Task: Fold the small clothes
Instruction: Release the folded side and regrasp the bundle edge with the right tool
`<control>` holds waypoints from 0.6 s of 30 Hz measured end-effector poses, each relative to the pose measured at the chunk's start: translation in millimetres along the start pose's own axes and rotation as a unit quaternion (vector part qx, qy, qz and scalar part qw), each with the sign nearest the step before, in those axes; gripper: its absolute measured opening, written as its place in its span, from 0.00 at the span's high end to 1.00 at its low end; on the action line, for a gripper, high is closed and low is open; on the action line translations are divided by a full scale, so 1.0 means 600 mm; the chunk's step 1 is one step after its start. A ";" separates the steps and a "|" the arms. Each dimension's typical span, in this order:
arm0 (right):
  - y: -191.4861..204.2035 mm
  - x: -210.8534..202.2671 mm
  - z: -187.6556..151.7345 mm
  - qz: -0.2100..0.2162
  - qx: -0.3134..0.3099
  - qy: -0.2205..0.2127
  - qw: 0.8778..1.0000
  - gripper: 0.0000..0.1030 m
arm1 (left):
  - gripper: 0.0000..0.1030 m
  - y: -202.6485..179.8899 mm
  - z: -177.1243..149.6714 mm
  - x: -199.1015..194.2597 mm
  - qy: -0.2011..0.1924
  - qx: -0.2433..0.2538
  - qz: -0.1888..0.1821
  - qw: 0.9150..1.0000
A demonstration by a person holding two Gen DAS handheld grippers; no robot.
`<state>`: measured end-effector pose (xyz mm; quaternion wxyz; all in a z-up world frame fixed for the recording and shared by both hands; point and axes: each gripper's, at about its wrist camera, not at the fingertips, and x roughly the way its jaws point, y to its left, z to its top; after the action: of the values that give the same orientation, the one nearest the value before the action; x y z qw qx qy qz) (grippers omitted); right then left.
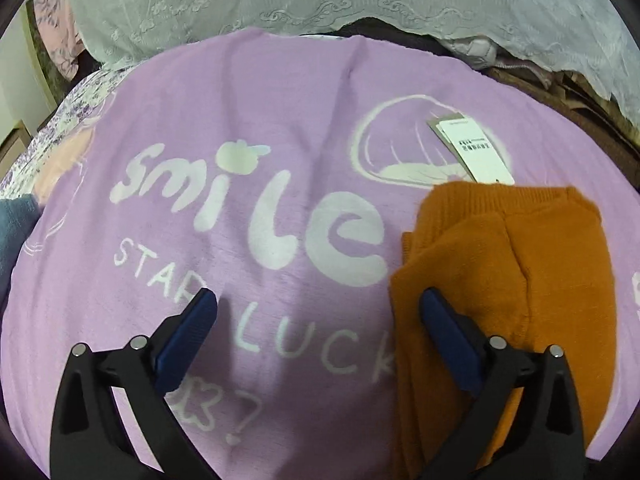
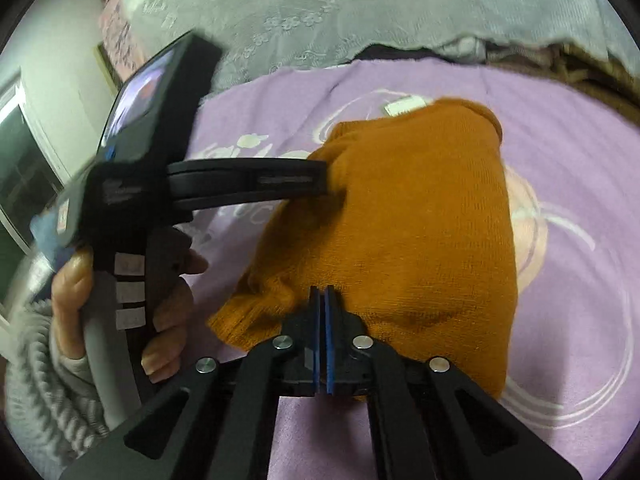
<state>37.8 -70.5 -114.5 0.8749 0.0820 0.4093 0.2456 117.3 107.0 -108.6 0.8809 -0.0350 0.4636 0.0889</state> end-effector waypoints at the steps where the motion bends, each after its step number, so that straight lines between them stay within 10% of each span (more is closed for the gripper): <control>1: -0.006 -0.013 0.006 0.008 0.008 -0.009 1.000 1.00 | 0.05 0.002 0.001 -0.013 -0.005 -0.004 -0.008 1.000; 5: -0.020 -0.059 0.057 -0.015 0.006 -0.062 0.998 0.97 | 0.06 -0.002 0.015 -0.067 -0.047 0.000 -0.051 0.998; 11: -0.086 0.012 0.124 -0.052 0.051 -0.046 0.996 1.00 | 0.04 -0.043 -0.008 -0.001 -0.006 0.037 -0.027 0.999; 18: -0.089 0.023 0.090 -0.057 0.059 -0.043 0.996 1.00 | 0.04 -0.034 -0.013 0.001 -0.007 0.023 -0.043 0.999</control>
<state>105.6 -106.6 -106.9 0.8977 0.1205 0.3895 0.1670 115.2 85.9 -114.2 0.8878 -0.0338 0.4572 0.0408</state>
